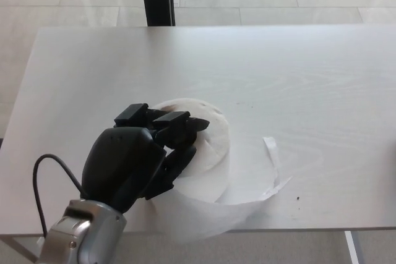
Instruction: A toilet paper roll is kept in the middle of the desk infront of the robot. The robot places its left hand on the top of the toilet paper roll to hold it still and uses its right hand to tear off a piece of toilet paper from it and hands the paper to a person
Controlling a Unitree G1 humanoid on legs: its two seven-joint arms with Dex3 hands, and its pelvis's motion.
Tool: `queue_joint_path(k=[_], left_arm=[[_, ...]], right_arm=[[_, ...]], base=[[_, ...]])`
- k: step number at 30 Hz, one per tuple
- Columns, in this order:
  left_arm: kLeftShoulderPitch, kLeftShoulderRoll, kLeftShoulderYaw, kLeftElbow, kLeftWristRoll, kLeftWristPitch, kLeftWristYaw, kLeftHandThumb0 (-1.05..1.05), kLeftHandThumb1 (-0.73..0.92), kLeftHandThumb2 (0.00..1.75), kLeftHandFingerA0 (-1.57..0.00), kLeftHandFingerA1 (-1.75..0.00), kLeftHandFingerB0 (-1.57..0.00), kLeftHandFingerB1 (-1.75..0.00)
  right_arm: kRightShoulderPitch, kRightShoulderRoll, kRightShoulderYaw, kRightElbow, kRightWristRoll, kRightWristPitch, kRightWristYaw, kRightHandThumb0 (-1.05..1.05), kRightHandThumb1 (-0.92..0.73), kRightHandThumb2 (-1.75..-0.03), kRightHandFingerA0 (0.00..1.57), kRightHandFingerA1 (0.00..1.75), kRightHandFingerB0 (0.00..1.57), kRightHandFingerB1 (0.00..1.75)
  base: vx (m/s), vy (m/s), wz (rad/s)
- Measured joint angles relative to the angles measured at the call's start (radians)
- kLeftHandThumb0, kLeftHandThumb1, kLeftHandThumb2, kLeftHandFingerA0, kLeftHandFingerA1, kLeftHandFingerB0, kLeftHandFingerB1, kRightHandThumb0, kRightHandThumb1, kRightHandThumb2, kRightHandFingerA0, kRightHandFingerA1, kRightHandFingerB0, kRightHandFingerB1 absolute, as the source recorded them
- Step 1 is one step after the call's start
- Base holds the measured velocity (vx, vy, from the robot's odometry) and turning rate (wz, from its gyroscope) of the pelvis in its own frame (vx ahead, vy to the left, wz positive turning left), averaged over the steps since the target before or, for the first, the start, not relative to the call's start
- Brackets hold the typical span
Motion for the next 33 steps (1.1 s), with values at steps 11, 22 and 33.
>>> queue_joint_path(k=[11,22,33], left_arm=[[0.003,-0.002,-0.001,-0.003,0.011,0.000,0.000,-0.66,0.55,0.93,-0.36,-0.73,-0.27,-0.50],[-0.083,-0.001,0.058,-0.029,-0.005,0.066,-0.107,-0.92,0.92,0.72,0.00,-0.14,0.00,-0.12],[-0.480,-0.001,0.203,-0.029,-0.048,0.188,-0.226,-0.90,0.92,0.70,-0.32,-0.55,-0.03,-0.30]], right_arm=[[0.008,-0.003,0.013,-0.080,-0.124,0.044,-0.074,-1.05,-0.68,-1.08,0.00,0.27,0.00,0.09],[0.047,-0.001,-0.035,-0.187,-0.139,0.044,-0.094,-1.05,-0.67,-1.07,0.00,0.25,0.00,0.09],[0.104,0.004,-0.079,-0.283,-0.138,0.046,-0.095,-0.98,-0.67,-1.00,0.00,0.16,0.00,0.08]], base=[[0.00,0.000,0.00],[0.00,0.000,0.01],[0.00,0.000,0.00]])
